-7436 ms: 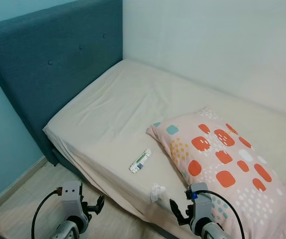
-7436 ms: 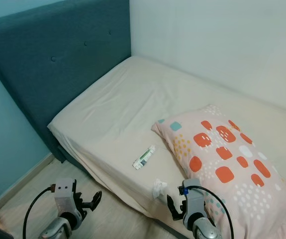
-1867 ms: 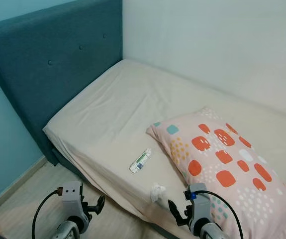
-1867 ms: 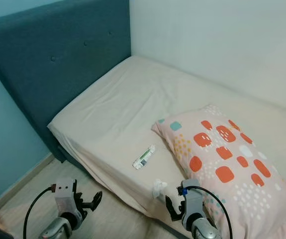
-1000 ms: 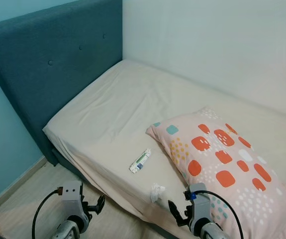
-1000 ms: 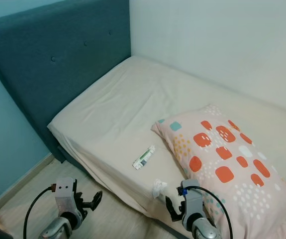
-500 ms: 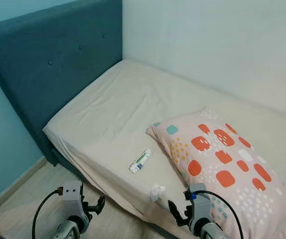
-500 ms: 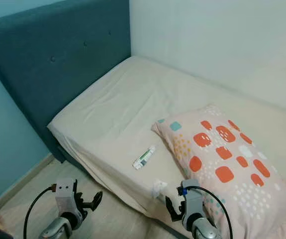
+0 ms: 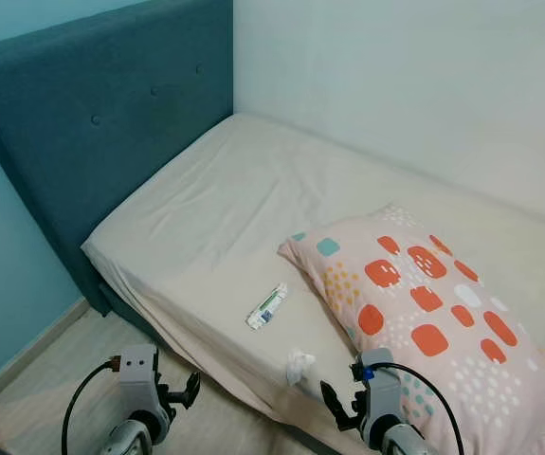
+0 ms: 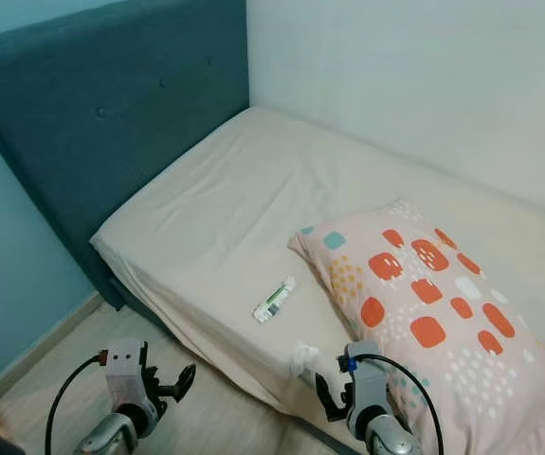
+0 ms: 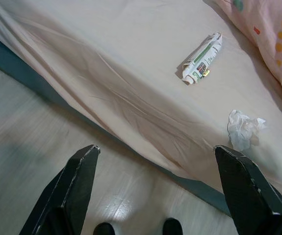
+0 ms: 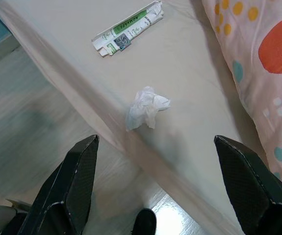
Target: Clean up the room
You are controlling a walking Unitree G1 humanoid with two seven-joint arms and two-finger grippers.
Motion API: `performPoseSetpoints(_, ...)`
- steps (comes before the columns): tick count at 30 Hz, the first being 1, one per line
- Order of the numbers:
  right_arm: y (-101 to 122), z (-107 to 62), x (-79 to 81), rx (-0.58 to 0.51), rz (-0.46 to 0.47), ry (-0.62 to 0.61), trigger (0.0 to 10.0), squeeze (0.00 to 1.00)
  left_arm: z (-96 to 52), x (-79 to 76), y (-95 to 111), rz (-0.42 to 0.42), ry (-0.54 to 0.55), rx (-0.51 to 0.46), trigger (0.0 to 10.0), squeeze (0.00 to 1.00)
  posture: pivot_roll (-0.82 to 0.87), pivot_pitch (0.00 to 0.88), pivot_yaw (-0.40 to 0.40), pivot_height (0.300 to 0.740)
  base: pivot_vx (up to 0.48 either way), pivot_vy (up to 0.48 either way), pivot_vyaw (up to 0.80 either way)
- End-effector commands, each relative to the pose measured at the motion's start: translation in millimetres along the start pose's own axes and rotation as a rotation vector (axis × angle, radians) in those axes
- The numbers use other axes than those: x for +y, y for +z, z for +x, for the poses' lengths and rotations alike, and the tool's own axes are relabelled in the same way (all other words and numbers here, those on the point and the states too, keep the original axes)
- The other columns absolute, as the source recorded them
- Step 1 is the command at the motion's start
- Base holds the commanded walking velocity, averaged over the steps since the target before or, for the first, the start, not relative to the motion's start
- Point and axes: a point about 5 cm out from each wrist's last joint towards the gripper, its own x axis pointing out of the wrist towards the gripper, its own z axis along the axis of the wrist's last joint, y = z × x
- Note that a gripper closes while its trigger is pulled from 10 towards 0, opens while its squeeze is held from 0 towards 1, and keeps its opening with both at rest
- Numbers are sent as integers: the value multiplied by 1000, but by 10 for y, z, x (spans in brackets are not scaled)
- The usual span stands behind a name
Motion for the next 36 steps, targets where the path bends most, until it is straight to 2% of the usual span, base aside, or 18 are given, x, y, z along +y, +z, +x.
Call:
performPoseSetpoints(1, -48, -19, 6, 16, -4, 0, 10000, 0, -19, -22, -77, -17, -3, 31, 10000, 0, -108, 148, -64, 740, 0, 0, 0)
performPoseSetpoints(36, -45, -23, -11, 16, 0, 0, 10000, 0, -20, -27, -79, -20, -5, 30, 10000, 0, -108, 157, -64, 740, 0, 0, 0)
